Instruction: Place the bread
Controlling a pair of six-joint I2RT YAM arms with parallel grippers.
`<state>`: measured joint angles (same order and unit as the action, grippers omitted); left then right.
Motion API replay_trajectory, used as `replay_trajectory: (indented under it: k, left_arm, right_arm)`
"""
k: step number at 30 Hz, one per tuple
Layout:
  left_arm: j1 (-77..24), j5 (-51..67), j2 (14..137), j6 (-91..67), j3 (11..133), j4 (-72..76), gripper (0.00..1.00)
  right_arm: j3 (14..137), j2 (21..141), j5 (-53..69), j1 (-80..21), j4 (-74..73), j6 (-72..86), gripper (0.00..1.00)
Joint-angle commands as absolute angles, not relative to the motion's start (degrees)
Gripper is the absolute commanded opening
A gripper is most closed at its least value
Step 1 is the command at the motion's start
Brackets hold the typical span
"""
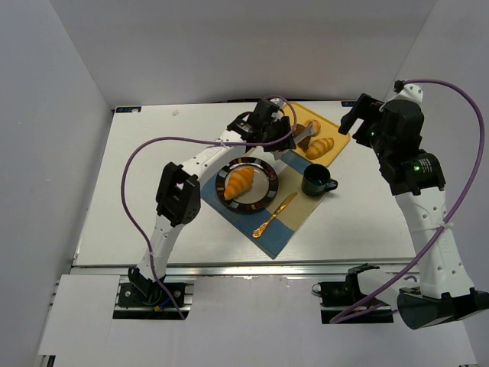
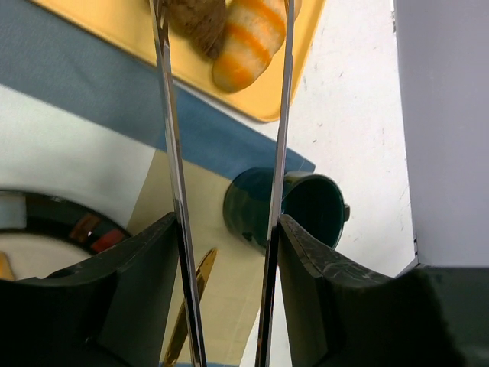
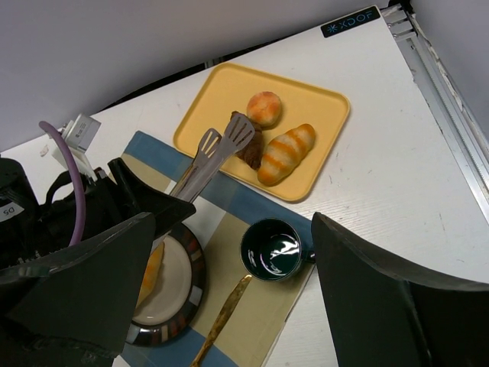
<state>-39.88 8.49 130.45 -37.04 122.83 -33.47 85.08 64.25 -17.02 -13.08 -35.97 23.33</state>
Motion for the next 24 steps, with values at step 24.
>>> replay_trajectory:
  k: [24]
  left_arm:
    - [-39.9,7.65,134.21,-36.21,127.79,-36.82,0.61]
  right_arm:
    - [85.43,65.39,-16.61,-11.6,-32.52,21.0,0.89]
